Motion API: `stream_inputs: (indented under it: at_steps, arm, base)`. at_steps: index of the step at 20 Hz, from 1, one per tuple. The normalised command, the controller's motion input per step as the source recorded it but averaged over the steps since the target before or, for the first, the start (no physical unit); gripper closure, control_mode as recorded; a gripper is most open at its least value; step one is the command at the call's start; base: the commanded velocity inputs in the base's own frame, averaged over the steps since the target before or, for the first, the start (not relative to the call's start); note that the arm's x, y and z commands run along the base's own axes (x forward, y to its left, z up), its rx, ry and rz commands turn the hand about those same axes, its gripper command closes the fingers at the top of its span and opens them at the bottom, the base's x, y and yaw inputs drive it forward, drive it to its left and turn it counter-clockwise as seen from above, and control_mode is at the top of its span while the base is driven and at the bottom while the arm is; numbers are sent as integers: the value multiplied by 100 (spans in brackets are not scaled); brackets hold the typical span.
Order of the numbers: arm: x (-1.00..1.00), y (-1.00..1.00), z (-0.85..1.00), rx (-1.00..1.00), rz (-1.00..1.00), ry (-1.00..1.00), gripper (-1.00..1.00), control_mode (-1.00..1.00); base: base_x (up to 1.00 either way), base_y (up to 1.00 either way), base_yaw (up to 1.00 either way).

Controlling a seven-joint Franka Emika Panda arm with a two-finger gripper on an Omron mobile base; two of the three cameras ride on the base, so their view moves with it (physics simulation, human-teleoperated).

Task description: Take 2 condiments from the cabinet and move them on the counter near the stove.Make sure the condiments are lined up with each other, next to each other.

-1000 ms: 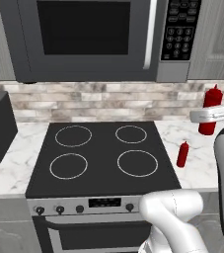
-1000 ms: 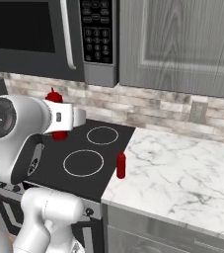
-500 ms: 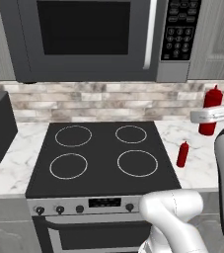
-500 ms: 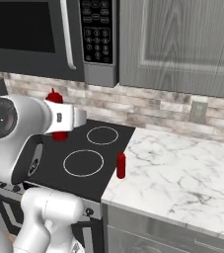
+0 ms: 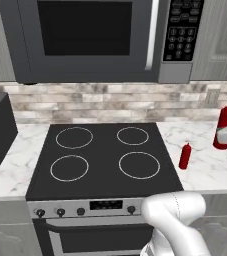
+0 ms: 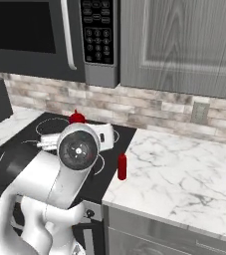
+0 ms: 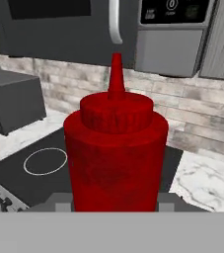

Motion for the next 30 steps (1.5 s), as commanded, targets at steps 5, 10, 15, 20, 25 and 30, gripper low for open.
stream_inputs:
  at_steps: [5, 10, 15, 20, 25, 30]
  arm:
    - [28, -56, -54, 0, 42, 0, 100, -100]
    - [31, -40, -53, 0, 42, -1, 100, -100]
    - [26, -29, -47, 0, 36, -4, 100, -100]
    - [29, -7, -38, 0, 16, -1, 100, -100]
    - [21, 0, -25, 0, 1, 0, 100, -100]
    - [14, 0, -9, 0, 0, 1, 100, -100]
  base:
    - [0, 0, 0]
    - [0, 0, 0]
    - [0, 0, 0]
    - [0, 0, 0]
    - [0, 0, 0]
    - [0, 0, 0]
